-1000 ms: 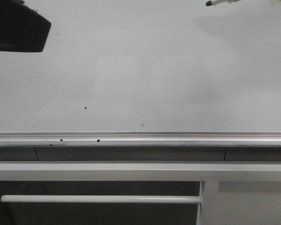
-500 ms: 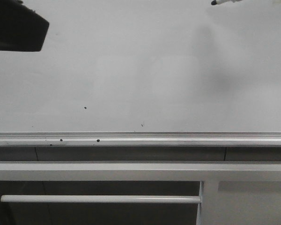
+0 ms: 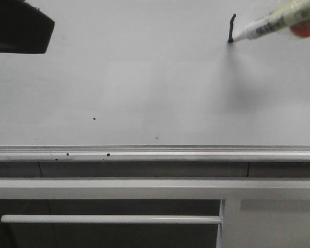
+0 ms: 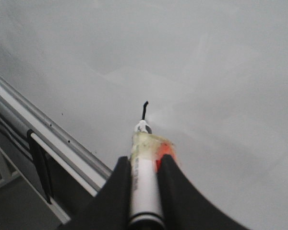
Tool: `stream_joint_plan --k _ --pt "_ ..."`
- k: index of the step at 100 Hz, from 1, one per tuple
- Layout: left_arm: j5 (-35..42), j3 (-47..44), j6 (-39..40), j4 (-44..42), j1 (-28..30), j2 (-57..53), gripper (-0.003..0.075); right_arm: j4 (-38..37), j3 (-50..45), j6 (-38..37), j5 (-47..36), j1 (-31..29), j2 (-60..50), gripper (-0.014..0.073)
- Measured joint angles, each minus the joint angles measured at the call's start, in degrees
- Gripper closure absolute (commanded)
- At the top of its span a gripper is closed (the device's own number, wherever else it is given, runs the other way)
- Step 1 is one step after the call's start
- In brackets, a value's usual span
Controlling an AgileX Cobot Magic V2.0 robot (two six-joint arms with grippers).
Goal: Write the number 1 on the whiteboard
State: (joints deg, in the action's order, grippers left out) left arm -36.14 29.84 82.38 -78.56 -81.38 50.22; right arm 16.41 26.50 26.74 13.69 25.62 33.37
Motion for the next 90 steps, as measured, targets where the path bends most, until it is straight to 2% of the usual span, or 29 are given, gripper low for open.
stream_joint_plan --k 69,90 --pt "0.0 0.0 0.0 -0.9 0.0 0.0 0.0741 1.3 -1.2 0.0 1.1 0.0 5.9 0.0646" --pt "0.9 0.0 0.0 -1.4 0.0 0.0 0.0738 5.6 0.4 0.0 10.6 0.0 5.0 0.0646"
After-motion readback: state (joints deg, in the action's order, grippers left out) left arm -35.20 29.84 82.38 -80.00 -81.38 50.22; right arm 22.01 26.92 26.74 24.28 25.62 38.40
